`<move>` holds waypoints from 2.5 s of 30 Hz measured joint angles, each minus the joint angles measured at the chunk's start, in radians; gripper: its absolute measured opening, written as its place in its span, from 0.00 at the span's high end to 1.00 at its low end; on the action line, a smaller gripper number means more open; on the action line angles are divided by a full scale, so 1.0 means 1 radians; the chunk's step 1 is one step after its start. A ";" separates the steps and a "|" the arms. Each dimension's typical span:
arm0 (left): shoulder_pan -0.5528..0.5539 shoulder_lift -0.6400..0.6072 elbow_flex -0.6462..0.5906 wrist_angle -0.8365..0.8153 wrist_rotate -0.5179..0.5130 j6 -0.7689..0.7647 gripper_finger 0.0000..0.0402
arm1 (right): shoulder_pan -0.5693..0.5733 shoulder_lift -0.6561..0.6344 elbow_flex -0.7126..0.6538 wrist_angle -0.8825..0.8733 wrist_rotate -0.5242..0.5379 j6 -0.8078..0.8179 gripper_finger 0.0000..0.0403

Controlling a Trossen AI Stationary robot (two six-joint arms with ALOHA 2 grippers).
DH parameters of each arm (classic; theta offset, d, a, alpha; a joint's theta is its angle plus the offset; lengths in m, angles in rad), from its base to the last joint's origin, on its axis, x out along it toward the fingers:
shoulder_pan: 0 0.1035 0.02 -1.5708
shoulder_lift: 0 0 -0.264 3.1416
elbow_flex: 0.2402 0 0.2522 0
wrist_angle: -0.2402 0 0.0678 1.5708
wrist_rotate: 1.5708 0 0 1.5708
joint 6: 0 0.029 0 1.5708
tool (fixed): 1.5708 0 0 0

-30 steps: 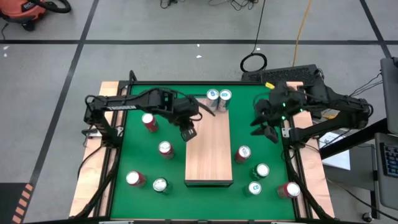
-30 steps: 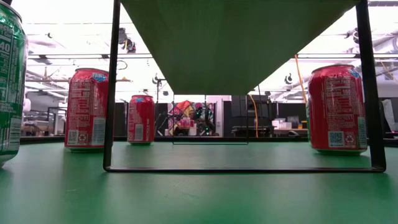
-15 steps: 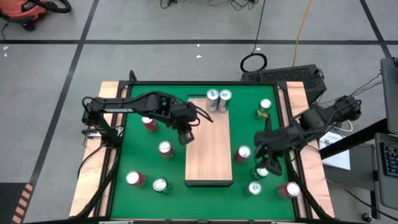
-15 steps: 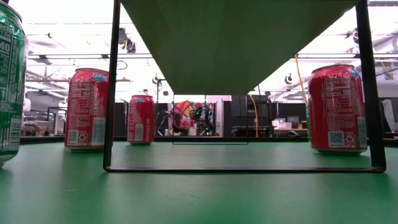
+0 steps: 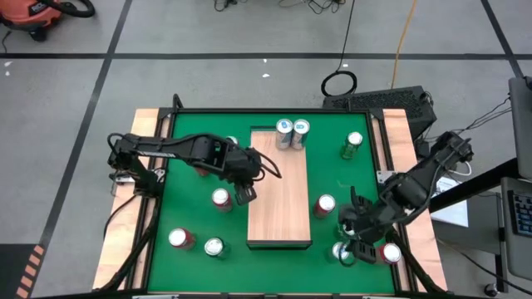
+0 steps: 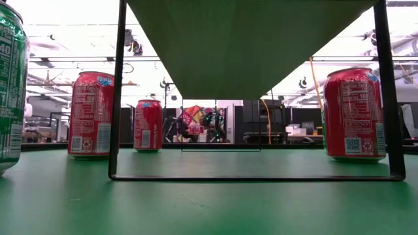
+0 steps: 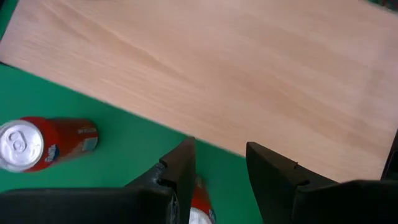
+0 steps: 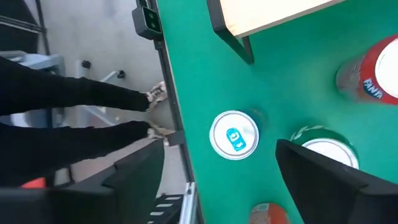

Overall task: Place canned beverage on shelf
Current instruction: Put the blue soda can on the shelf aligned with the other blue soda can

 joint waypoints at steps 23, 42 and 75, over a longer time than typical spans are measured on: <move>-0.073 0.000 0.000 0.012 0.046 -0.145 0.65 | 0.194 0.055 0.000 0.003 0.199 -0.080 0.18; -0.133 0.001 0.000 0.023 -0.050 -0.185 0.65 | 0.210 0.055 0.000 -0.053 0.225 -0.160 0.06; -0.162 0.001 0.000 0.022 -0.080 -0.124 0.65 | 0.148 0.238 -0.111 0.164 0.197 -0.290 0.06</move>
